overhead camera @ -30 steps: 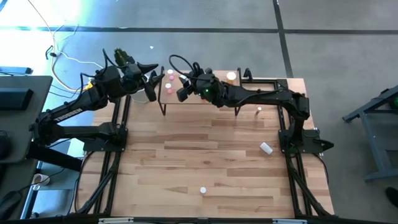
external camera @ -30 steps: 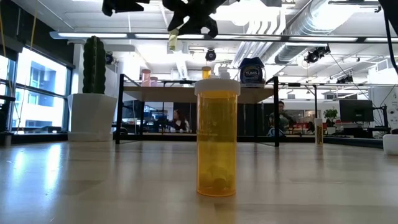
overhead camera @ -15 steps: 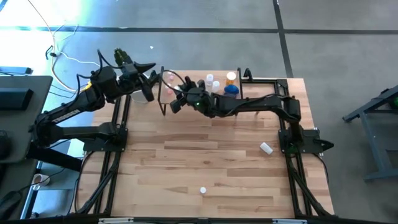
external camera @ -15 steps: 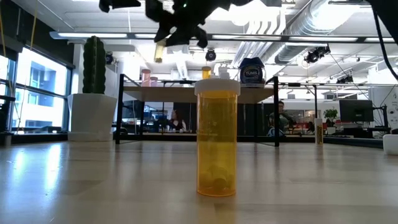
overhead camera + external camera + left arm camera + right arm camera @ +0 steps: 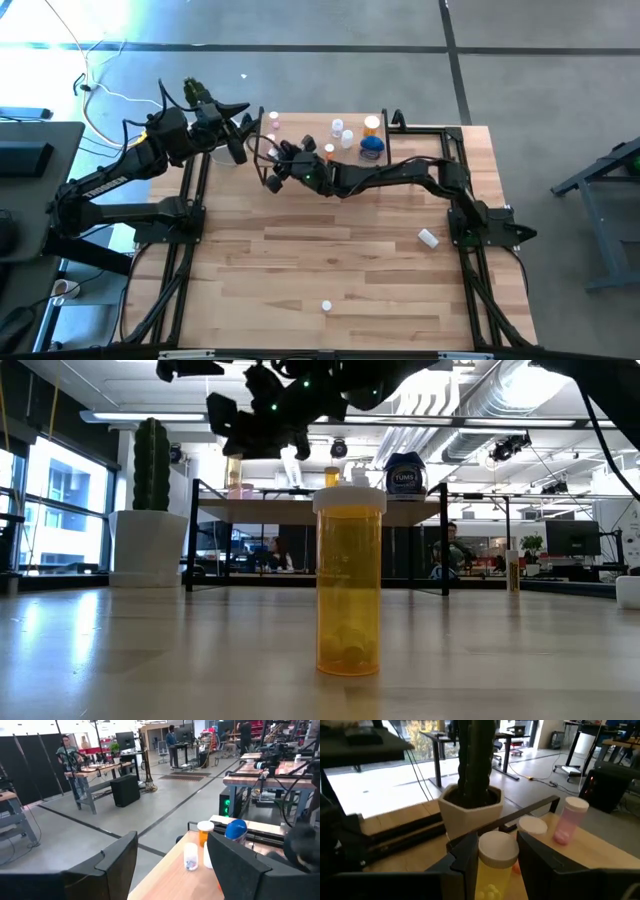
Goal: Pick and place medicine bottles onto shelf by color
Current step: Put the yellow pill bottle on the shelf
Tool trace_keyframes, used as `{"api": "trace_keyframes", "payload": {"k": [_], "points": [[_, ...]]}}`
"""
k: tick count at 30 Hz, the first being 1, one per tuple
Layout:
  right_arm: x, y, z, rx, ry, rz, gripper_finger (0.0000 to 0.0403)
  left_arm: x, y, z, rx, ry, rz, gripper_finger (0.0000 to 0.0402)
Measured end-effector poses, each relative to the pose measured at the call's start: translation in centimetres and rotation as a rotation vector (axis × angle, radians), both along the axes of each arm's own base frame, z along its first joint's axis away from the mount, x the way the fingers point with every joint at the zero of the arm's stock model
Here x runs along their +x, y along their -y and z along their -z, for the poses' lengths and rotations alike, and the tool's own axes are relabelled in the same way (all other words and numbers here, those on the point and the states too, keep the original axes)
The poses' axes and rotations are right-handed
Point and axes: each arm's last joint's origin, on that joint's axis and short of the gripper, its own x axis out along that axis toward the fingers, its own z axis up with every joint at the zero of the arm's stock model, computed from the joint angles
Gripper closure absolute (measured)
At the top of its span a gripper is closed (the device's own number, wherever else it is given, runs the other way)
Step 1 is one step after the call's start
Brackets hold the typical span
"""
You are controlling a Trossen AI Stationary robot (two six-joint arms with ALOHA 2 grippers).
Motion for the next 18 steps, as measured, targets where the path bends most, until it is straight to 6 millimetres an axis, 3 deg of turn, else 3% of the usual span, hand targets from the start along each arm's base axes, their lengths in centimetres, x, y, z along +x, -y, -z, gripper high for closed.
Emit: {"api": "trace_keyframes", "payload": {"k": [11,18], "points": [[0.0,1.0,0.6,-0.089,-0.080,0.019,0.0299,0.0,0.0,0.0,0.000,0.000,-0.006,0.0174],[-0.2,2.0,0.9,-0.050,-0.094,0.024,0.0299,0.0,0.0,0.0,0.000,0.000,-0.005,0.0174]]}}
